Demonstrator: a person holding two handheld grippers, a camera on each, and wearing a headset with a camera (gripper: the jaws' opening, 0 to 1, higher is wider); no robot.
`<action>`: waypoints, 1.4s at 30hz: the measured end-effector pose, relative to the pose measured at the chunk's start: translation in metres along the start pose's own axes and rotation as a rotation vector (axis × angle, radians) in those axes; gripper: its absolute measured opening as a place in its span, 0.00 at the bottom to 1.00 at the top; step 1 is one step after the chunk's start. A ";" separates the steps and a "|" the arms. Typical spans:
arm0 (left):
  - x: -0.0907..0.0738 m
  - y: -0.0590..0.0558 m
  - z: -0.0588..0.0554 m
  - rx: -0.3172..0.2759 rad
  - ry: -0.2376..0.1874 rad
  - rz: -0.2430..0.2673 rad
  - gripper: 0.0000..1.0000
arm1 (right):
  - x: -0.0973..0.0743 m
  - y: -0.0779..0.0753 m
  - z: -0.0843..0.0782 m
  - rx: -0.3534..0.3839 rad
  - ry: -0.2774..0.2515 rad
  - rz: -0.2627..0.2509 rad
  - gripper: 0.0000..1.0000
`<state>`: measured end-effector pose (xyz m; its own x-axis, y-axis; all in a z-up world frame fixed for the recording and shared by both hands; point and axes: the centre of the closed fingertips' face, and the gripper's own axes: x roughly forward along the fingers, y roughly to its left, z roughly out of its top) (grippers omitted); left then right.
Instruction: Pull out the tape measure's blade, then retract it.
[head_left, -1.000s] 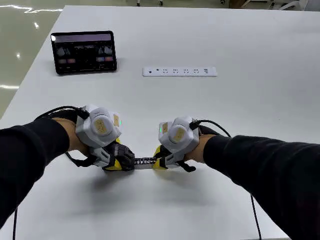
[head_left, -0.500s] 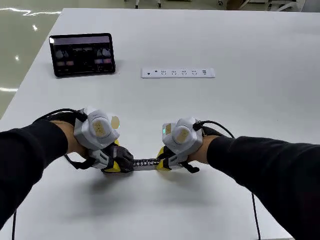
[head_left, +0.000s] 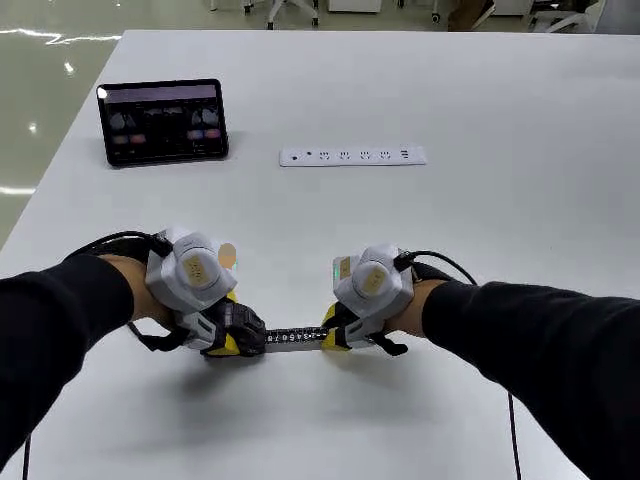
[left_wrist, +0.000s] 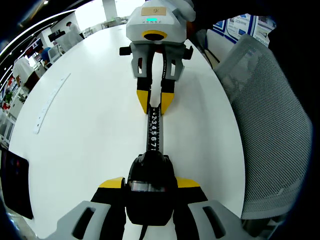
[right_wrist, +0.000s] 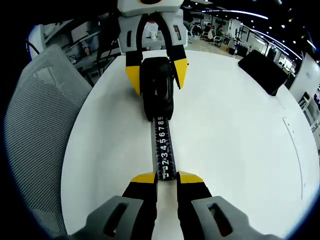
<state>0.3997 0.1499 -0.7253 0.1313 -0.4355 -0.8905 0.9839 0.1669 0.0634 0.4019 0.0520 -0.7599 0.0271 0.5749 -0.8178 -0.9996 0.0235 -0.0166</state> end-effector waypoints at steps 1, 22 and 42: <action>0.000 0.000 0.000 0.000 0.000 0.000 0.32 | -0.001 0.000 -0.001 0.000 0.000 0.000 0.09; 0.001 0.002 -0.002 0.001 0.002 0.004 0.32 | -0.010 -0.001 -0.015 0.020 -0.001 -0.014 0.09; 0.001 0.001 -0.002 0.001 0.003 0.008 0.32 | -0.021 -0.002 -0.030 0.032 0.011 -0.021 0.09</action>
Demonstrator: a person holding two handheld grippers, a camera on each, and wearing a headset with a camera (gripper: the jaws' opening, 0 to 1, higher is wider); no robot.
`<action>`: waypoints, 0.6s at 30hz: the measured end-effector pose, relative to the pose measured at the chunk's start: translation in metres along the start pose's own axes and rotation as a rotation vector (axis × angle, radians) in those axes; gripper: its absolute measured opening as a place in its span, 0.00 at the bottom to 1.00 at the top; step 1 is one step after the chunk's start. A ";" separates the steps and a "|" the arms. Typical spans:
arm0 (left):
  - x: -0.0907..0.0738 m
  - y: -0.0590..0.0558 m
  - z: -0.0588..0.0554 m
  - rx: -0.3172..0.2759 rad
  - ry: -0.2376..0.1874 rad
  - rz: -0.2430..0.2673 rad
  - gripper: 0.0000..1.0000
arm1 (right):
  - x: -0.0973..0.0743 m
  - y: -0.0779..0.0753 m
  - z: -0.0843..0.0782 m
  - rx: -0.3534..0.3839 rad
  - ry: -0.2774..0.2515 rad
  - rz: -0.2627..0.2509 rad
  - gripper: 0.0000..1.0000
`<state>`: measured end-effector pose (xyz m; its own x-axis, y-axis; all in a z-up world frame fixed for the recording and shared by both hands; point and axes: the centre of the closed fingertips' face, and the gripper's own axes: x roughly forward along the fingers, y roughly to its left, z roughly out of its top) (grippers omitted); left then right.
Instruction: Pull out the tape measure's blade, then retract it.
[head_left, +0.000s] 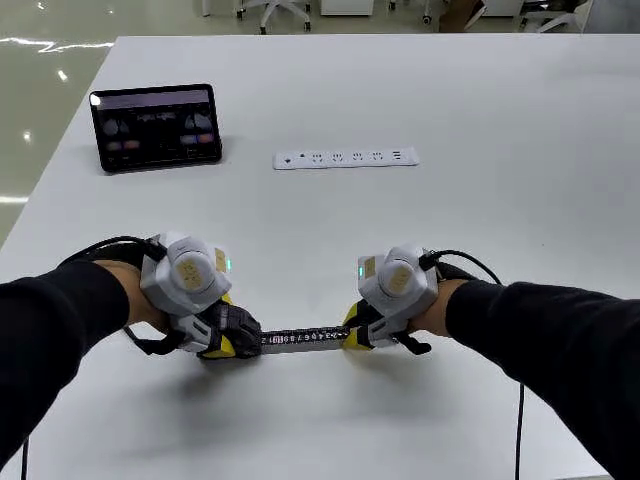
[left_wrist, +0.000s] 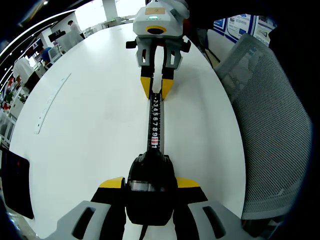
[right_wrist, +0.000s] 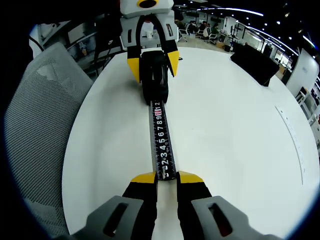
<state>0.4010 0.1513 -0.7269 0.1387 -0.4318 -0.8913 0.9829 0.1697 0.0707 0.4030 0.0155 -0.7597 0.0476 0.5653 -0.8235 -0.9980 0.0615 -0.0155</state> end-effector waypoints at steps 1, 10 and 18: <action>0.000 0.000 0.000 0.000 0.000 0.000 0.32 | 0.000 0.000 -0.001 0.000 0.000 0.000 0.09; 0.000 -0.002 0.001 -0.003 -0.001 0.003 0.32 | -0.004 -0.001 -0.006 0.006 0.004 -0.003 0.09; -0.001 -0.001 0.001 -0.005 -0.004 0.005 0.32 | -0.008 -0.003 -0.013 0.015 0.009 -0.006 0.09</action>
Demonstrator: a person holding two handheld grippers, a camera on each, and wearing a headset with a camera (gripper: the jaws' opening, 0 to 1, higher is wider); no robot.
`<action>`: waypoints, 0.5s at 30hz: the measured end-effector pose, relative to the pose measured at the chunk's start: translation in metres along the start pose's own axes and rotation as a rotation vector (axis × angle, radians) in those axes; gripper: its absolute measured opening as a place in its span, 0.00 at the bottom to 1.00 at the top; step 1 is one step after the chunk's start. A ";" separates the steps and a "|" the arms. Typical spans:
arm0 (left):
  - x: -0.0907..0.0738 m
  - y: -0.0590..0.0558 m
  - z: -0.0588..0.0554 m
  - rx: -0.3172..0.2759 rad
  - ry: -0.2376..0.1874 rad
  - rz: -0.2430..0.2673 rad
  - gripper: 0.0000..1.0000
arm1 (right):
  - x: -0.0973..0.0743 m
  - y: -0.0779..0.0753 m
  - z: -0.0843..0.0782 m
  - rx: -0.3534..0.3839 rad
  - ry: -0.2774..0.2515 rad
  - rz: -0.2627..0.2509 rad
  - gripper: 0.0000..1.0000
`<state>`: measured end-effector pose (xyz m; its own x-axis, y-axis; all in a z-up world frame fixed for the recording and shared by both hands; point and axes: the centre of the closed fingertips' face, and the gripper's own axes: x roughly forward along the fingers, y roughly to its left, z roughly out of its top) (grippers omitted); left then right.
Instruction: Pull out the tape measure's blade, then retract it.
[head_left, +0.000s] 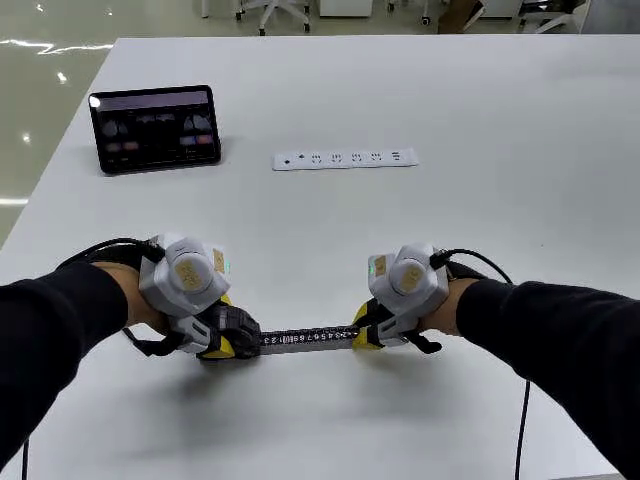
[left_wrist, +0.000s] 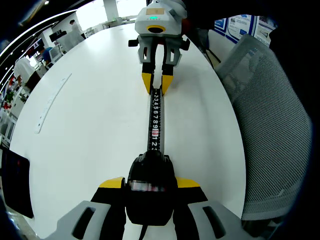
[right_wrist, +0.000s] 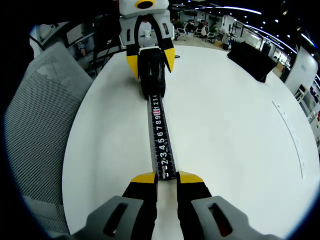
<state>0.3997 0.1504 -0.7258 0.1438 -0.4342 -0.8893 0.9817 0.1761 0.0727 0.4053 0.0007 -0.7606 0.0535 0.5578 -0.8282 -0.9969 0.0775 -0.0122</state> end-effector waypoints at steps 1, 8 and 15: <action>0.000 0.000 0.000 0.001 0.001 0.000 0.32 | 0.000 0.000 -0.001 -0.001 0.001 -0.001 0.09; 0.000 0.001 0.000 0.000 -0.001 0.001 0.32 | -0.003 -0.001 -0.005 0.002 0.005 -0.004 0.09; 0.000 0.000 0.000 0.000 0.001 0.001 0.32 | -0.005 -0.001 -0.009 0.014 0.002 -0.009 0.09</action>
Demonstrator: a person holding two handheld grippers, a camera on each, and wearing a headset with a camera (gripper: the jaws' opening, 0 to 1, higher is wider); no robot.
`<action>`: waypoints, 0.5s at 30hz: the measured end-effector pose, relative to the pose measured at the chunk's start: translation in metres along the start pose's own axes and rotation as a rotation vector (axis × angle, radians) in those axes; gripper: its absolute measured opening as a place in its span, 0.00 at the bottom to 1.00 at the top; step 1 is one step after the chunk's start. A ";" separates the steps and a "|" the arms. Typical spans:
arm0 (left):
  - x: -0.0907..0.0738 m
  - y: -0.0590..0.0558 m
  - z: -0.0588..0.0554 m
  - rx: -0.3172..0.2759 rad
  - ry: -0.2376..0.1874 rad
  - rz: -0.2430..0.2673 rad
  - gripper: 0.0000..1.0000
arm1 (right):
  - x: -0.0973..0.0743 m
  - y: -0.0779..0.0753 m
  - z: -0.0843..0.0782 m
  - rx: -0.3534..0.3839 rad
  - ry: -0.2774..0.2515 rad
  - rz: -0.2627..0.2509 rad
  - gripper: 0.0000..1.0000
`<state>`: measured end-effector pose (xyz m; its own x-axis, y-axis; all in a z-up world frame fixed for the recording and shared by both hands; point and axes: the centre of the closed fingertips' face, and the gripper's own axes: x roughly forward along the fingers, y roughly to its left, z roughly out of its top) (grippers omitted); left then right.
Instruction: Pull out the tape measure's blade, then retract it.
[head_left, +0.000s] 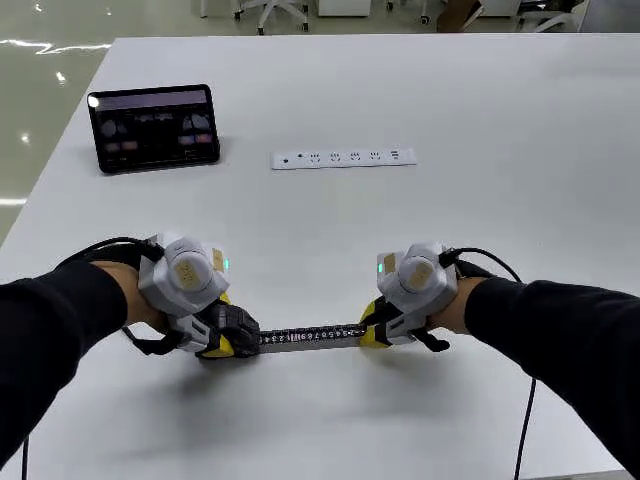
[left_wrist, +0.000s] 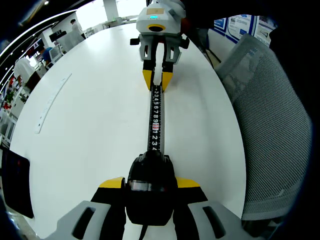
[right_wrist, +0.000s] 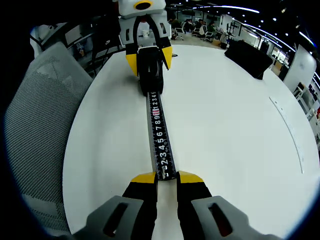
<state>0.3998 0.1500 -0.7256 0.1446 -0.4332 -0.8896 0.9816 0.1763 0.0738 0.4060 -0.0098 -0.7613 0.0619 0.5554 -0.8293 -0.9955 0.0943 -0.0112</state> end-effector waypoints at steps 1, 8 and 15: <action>0.000 0.000 0.000 0.000 0.000 0.000 0.32 | 0.000 0.000 0.000 0.001 0.000 -0.001 0.09; -0.001 -0.001 0.001 0.001 0.000 0.001 0.32 | -0.002 0.000 -0.003 0.003 0.000 -0.002 0.09; -0.001 -0.001 0.001 0.000 -0.002 0.002 0.32 | -0.005 0.000 -0.007 0.008 0.000 -0.005 0.09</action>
<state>0.3990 0.1497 -0.7244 0.1465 -0.4347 -0.8886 0.9813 0.1771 0.0752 0.4053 -0.0182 -0.7608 0.0671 0.5548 -0.8293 -0.9946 0.1036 -0.0112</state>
